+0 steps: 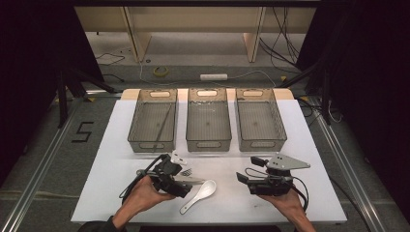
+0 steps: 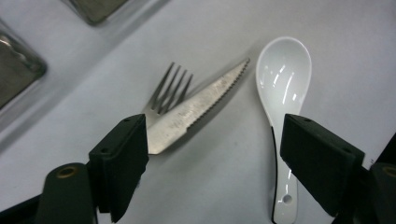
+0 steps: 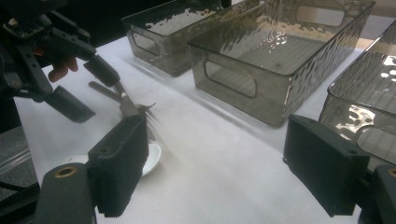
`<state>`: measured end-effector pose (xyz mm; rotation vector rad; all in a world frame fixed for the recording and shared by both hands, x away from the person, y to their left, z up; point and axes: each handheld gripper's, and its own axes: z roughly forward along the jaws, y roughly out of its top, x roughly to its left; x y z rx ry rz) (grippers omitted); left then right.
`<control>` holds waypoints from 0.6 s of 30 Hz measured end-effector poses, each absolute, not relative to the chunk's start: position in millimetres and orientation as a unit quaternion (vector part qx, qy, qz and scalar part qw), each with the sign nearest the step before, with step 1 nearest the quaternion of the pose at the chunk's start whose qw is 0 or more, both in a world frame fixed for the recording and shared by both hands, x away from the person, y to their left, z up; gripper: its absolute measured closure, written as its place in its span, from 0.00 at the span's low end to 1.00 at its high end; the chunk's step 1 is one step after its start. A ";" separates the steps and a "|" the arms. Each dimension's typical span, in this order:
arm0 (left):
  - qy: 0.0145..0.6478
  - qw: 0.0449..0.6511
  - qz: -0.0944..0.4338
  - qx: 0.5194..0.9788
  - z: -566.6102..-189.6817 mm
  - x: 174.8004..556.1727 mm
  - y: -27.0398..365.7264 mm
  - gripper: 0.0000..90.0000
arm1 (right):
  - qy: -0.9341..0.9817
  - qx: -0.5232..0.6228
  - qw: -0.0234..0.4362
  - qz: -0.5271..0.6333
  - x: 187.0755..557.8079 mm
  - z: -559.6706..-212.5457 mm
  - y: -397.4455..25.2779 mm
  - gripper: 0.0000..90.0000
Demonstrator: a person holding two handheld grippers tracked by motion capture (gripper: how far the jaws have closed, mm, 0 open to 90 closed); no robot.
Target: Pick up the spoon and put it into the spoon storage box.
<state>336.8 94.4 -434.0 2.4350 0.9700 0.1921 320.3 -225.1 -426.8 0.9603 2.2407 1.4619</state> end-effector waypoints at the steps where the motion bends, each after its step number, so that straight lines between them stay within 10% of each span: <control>1: 0.350 0.248 0.068 0.901 -435.6 334.9 91.9 0.27 | 0.781 0.335 0.149 0.506 320.0 -426.8 -224.7 0.26; 18: 0.296 0.208 0.047 0.931 -452.3 319.5 64.1 0.43 | 0.789 0.326 0.150 0.499 316.5 -425.9 -216.7 0.26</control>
